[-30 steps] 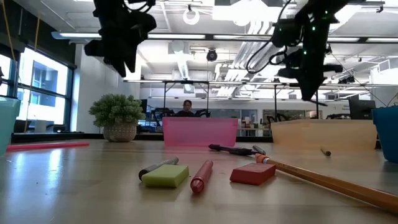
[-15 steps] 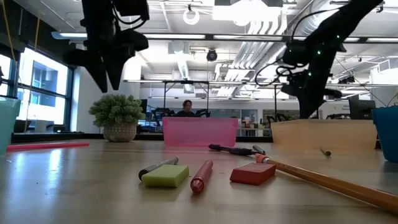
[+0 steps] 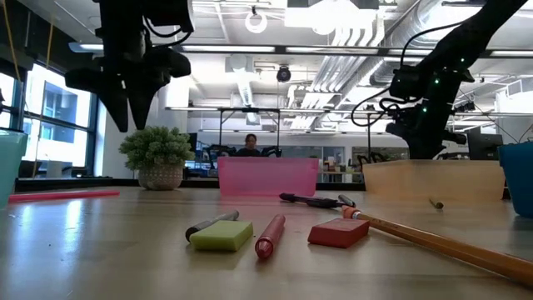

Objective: Sort crayons/erasers/pens/pencils in bins
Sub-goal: Put the blue crayon into the orange bin, then put the pink pencil into the green bin

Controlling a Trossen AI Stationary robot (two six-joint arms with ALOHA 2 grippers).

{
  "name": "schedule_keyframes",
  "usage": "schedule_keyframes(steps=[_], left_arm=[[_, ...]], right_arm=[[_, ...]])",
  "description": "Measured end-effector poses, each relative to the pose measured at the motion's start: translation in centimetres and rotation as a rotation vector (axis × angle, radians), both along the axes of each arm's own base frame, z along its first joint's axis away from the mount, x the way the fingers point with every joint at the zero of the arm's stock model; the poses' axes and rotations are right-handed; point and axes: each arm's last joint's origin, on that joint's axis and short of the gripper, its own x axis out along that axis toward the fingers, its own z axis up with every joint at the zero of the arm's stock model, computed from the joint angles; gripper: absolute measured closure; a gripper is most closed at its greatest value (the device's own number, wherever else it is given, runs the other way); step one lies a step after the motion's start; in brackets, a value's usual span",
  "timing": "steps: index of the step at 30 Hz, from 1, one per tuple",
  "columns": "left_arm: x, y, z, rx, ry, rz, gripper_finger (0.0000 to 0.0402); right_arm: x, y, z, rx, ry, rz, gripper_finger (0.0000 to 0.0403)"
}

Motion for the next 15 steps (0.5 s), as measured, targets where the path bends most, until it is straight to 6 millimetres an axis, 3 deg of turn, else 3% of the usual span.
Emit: schedule_keyframes(steps=[15], left_arm=[[0.1,-1.5,0.0,-0.018,0.0,0.049,0.0272]], right_arm=[[0.0,0.0,0.0,0.0,0.001,0.008,0.0275]])
